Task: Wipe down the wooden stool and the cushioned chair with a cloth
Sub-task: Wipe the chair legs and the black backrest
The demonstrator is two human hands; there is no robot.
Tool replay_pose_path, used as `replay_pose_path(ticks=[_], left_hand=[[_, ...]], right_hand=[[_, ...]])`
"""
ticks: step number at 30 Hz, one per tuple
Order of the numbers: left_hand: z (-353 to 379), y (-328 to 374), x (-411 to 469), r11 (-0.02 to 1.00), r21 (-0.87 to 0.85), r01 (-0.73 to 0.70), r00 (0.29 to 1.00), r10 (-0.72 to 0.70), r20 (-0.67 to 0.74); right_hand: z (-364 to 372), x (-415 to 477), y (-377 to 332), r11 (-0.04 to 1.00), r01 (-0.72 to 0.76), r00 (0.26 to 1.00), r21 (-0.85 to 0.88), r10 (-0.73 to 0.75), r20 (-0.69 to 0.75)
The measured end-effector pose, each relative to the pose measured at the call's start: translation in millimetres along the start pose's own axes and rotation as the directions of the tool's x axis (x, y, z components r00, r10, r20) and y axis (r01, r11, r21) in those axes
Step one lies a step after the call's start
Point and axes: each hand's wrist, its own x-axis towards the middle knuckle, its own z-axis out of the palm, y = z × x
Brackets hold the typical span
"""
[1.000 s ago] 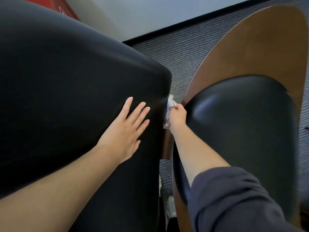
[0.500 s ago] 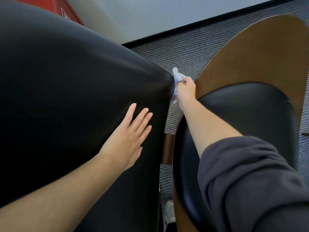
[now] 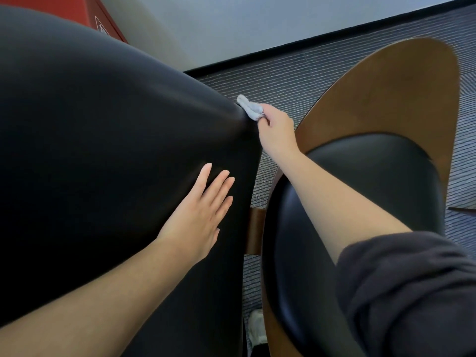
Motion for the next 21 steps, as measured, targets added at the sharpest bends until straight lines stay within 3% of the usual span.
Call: replay_pose_path(ticks=[8, 21], left_hand=[[-14.1, -6.4, -5.2, 0.999, -0.023, -0.041, 0.996, 0.042, 0.078], [-37.5, -73.9, -102.8, 0.995, -0.035, 0.095, 0.992, -0.092, 0.086]], right_hand=[[-5.7, -9.3, -34.3, 0.995, 0.051, 0.999, -0.09, -0.049, 0.022], [-7.5, -41.0, -153.0, 0.987, 0.158, 0.986, -0.041, -0.155, 0.059]])
